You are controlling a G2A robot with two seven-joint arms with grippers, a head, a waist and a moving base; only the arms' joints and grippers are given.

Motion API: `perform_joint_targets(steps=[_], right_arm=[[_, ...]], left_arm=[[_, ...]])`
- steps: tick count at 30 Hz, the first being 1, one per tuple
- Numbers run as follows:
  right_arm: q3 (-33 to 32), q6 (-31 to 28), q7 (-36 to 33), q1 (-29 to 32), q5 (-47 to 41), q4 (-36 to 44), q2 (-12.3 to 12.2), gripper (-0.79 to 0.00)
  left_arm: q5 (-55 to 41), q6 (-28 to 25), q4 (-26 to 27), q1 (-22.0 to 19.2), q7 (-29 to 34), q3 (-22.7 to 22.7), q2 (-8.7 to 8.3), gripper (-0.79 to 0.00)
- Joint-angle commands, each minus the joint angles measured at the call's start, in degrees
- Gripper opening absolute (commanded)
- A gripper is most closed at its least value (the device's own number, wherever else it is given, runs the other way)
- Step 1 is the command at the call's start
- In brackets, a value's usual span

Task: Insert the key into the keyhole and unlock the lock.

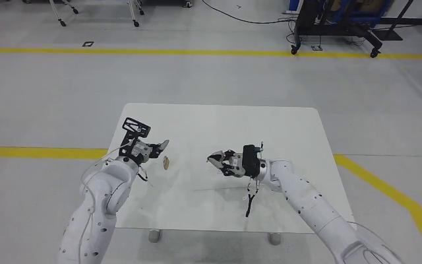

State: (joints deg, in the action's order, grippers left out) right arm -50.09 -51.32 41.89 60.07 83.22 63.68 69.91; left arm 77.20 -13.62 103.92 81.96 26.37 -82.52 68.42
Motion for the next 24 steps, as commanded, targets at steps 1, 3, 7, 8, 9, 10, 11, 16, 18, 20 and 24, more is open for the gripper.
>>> perform_joint_targets(steps=[1, 3, 7, 8, 9, 10, 11, 16, 18, 20, 24], right_arm=[[-0.12, 0.25, -1.54, 0.45, -3.17, -0.63, 0.25, -0.785], [0.20, -0.76, -2.26, 0.10, -7.26, -1.52, 0.79, -0.785], [1.70, -3.87, -2.18, -1.85, -13.24, -4.51, 2.11, -0.785], [2.15, -4.40, -1.71, -2.21, -14.18, -5.12, 2.45, -0.785], [2.57, -4.93, -1.35, -2.62, -14.85, -5.83, 2.76, -0.785], [2.94, -5.27, -1.05, -3.07, -15.39, -6.63, 3.06, -0.785], [3.26, -5.43, -0.86, -3.55, -15.75, -7.50, 3.35, -0.785], [5.65, -6.68, 1.01, -5.37, -19.04, -10.43, 4.91, -0.785], [7.01, -6.68, 1.03, -6.30, -20.23, -11.63, 5.65, -0.785], [8.20, -6.68, 0.61, -7.54, -21.41, -13.07, 6.45, -0.785], [10.11, -6.68, 0.45, -9.61, -23.15, -15.40, 7.99, -0.785]], left_arm=[[-5.14, -1.08, -0.82, -0.09, -1.52, -1.08, 0.05, 0.000], [-10.53, -3.60, -1.53, -0.21, -2.09, -2.38, 0.00, 0.000], [-27.93, -12.37, -4.96, -1.29, 1.24, -5.52, -0.30, 0.000], [-31.24, -14.86, -5.89, -1.88, 3.20, -6.02, -0.48, 0.000], [-35.00, -17.36, -7.05, -2.51, 5.03, -6.31, -0.63, 0.000], [-39.12, -19.44, -8.50, -3.23, 6.91, -6.55, -0.77, 0.000], [-42.93, -21.21, -9.97, -4.17, 9.06, -6.73, -0.94, 0.000], [-59.03, -26.70, -17.07, -9.56, 20.22, -5.41, -1.69, 0.000], [-64.13, -28.06, -19.51, -11.39, 23.90, -4.33, -1.92, 0.000], [-68.59, -29.17, -22.02, -13.04, 27.14, -3.67, -2.19, 0.000], [-72.79, -31.07, -25.02, -15.38, 30.74, -3.19, -2.75, 0.000]])
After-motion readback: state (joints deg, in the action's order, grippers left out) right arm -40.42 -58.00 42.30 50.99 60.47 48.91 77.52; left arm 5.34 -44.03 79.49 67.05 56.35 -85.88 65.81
